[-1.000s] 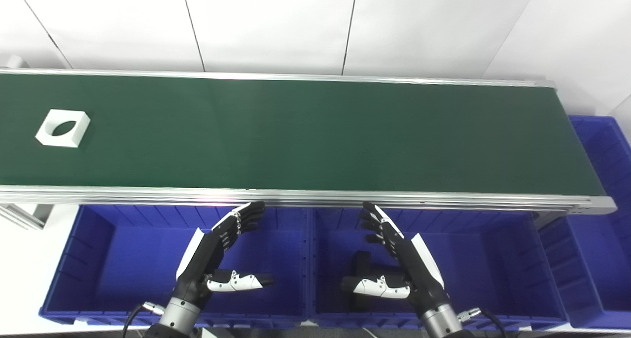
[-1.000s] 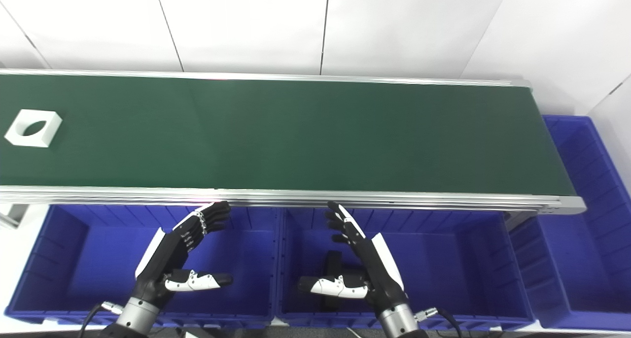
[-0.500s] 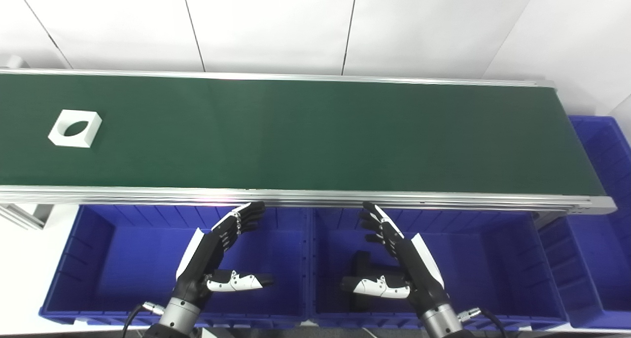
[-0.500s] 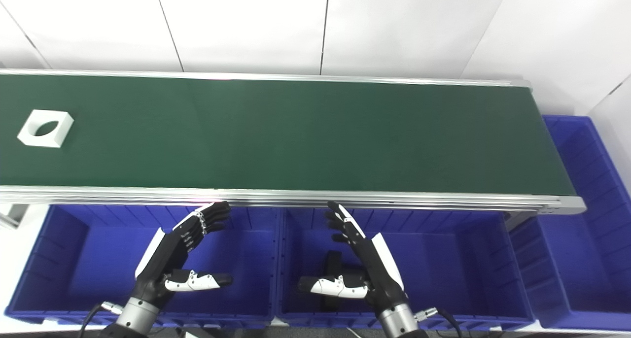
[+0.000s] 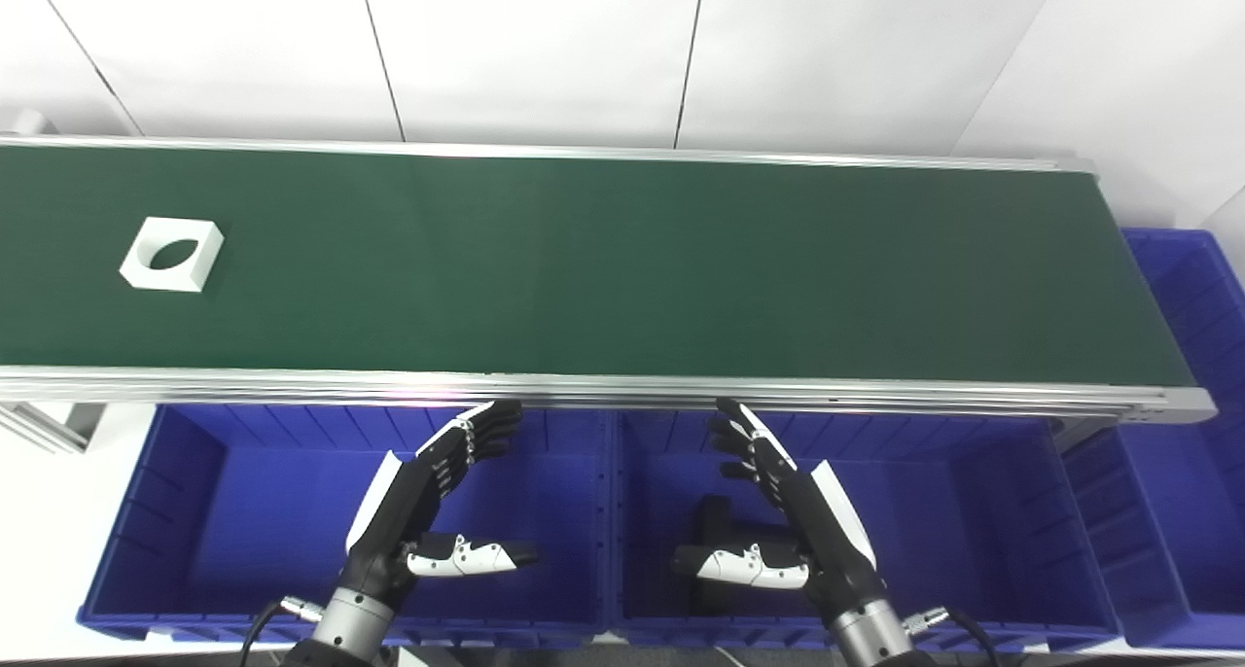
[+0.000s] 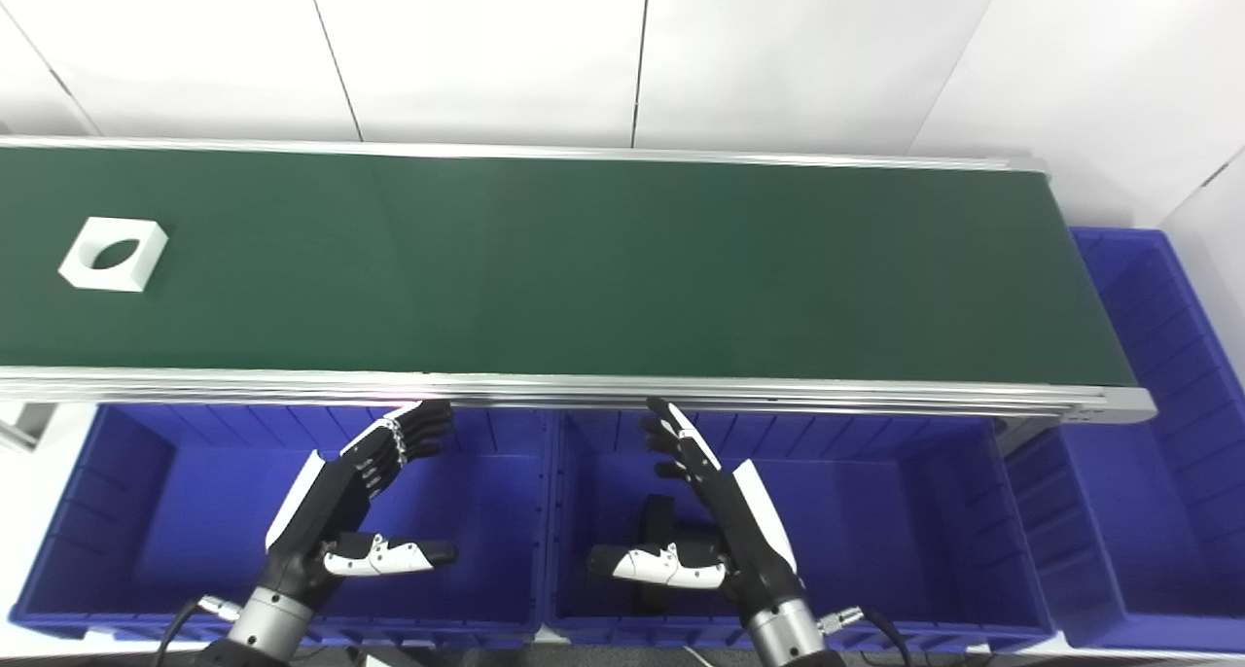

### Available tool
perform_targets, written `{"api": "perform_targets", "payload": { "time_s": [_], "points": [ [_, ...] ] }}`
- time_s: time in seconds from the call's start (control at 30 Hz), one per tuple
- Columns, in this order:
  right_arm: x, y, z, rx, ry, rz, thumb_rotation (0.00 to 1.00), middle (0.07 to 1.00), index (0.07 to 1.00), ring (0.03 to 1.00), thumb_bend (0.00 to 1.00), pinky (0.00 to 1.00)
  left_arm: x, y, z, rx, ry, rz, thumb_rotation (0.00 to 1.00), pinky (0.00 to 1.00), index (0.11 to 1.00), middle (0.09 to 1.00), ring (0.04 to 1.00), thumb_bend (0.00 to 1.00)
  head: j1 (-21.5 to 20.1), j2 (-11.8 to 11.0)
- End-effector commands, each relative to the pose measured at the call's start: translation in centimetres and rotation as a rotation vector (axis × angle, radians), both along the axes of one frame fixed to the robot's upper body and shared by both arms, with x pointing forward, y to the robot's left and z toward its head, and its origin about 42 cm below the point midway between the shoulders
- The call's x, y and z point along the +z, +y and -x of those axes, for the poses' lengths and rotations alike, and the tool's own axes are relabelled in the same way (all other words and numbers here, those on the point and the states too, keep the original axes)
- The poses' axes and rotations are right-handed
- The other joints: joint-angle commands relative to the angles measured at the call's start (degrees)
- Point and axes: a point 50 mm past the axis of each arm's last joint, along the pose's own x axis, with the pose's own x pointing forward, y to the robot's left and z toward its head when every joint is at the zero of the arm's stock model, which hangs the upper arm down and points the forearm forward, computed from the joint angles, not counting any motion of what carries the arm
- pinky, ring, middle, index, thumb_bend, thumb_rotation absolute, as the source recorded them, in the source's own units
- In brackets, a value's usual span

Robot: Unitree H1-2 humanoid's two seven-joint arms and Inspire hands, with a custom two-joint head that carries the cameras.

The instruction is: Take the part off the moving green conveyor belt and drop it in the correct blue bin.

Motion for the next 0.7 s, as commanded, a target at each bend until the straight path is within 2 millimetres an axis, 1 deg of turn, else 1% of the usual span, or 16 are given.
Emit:
{"api": "perform_targets", "payload": {
  "time_s": [0.0, 0.13, 0.2, 0.23, 0.27, 0.3, 0.33, 0.37, 0.4, 0.43, 0.47, 0.5, 0.53, 0.57, 0.63, 0.67],
  "points": [
    [1.3, 0.3, -0.4, 0.010, -0.087, -0.026, 0.38, 0.899, 0.955, 0.879, 0.92, 0.80, 0.8, 0.0, -0.6, -0.009, -0.067, 0.002, 0.26, 0.81, 0.825, 0.845, 0.842, 0.87, 0.09, -0.03],
    [1.1, 0.3, -0.5, 0.008, -0.088, -0.032, 0.38, 0.896, 0.952, 0.877, 0.92, 0.80, 0.8, 0.1, -0.6, -0.007, -0.065, 0.004, 0.26, 0.81, 0.823, 0.843, 0.841, 0.88, 0.17, -0.14],
    [1.1, 0.3, -0.5, 0.006, -0.085, -0.034, 0.38, 0.897, 0.952, 0.877, 0.92, 0.80, 0.7, 0.1, -0.6, -0.008, -0.064, -0.001, 0.26, 0.81, 0.824, 0.844, 0.839, 0.88, 0.66, -0.68],
    [1.0, 0.3, -0.5, 0.005, -0.083, -0.034, 0.38, 0.896, 0.951, 0.877, 0.93, 0.80, 0.6, 0.0, -0.6, -0.009, -0.061, -0.002, 0.26, 0.81, 0.825, 0.843, 0.839, 0.88, 2.13, -1.32],
    [1.0, 0.3, -0.5, 0.005, -0.083, -0.032, 0.38, 0.896, 0.952, 0.877, 0.93, 0.80, 0.6, 0.0, -0.6, -0.009, -0.059, -0.002, 0.27, 0.81, 0.826, 0.844, 0.840, 0.88, 2.46, -1.44],
    [0.9, 0.2, -0.5, 0.004, -0.083, -0.029, 0.38, 0.897, 0.953, 0.874, 0.93, 0.80, 0.5, -0.1, -0.6, -0.010, -0.057, -0.002, 0.27, 0.80, 0.825, 0.844, 0.839, 0.88, 4.45, -2.41],
    [0.8, 0.0, -0.4, 0.004, -0.085, -0.027, 0.38, 0.897, 0.953, 0.874, 0.93, 0.80, 0.5, -0.2, -0.5, -0.010, -0.056, -0.003, 0.27, 0.80, 0.824, 0.843, 0.839, 0.88, 5.52, -2.83],
    [0.6, -0.2, -0.3, 0.004, -0.086, -0.026, 0.39, 0.898, 0.953, 0.871, 0.93, 0.79, 0.4, -0.4, -0.5, -0.010, -0.053, -0.004, 0.27, 0.79, 0.822, 0.841, 0.836, 0.89, 8.93, -4.26],
    [0.4, -0.3, -0.3, 0.004, -0.086, -0.025, 0.39, 0.899, 0.954, 0.871, 0.93, 0.79, 0.3, -0.6, -0.5, -0.010, -0.051, -0.005, 0.28, 0.78, 0.821, 0.841, 0.835, 0.89, 8.93, -4.26],
    [0.3, -0.6, -0.2, 0.008, -0.080, -0.038, 0.39, 0.900, 0.955, 0.871, 0.93, 0.79, 0.2, -0.8, -0.4, -0.012, -0.049, -0.007, 0.28, 0.78, 0.820, 0.840, 0.835, 0.89, 12.14, -5.72],
    [0.2, -0.8, -0.1, 0.012, -0.075, -0.048, 0.38, 0.912, 0.966, 0.885, 0.91, 0.81, 0.2, -1.0, -0.4, -0.014, -0.048, -0.009, 0.28, 0.77, 0.810, 0.830, 0.824, 0.89, 12.61, -5.96],
    [0.1, -1.2, -0.1, 0.016, -0.073, -0.056, 0.37, 0.916, 0.971, 0.890, 0.91, 0.81, 0.1, -1.3, -0.4, -0.015, -0.045, -0.007, 0.27, 0.76, 0.804, 0.826, 0.818, 0.90, 14.64, -7.13],
    [0.0, -1.4, 0.0, 0.018, -0.072, -0.061, 0.37, 0.919, 0.974, 0.894, 0.90, 0.82, 0.0, -1.5, -0.3, -0.016, -0.043, -0.005, 0.26, 0.75, 0.801, 0.823, 0.814, 0.90, 14.96, -7.32],
    [-0.2, -1.6, 0.0, 0.021, -0.075, -0.060, 0.36, 0.920, 0.976, 0.896, 0.90, 0.82, -0.1, -1.7, -0.3, -0.019, -0.040, -0.007, 0.25, 0.75, 0.798, 0.822, 0.810, 0.90, 16.52, -8.63],
    [-0.4, -1.9, 0.0, 0.023, -0.081, -0.065, 0.36, 0.919, 0.978, 0.895, 0.89, 0.81, -0.3, -2.0, -0.4, -0.021, -0.037, -0.015, 0.25, 0.74, 0.793, 0.819, 0.802, 0.90, 17.39, -9.38],
    [-0.5, -2.0, 0.0, 0.024, -0.083, -0.067, 0.35, 0.919, 0.978, 0.895, 0.89, 0.81, -0.3, -2.0, -0.4, -0.021, -0.036, -0.018, 0.25, 0.74, 0.792, 0.819, 0.801, 0.90, 17.39, -9.38]
  ]
}}
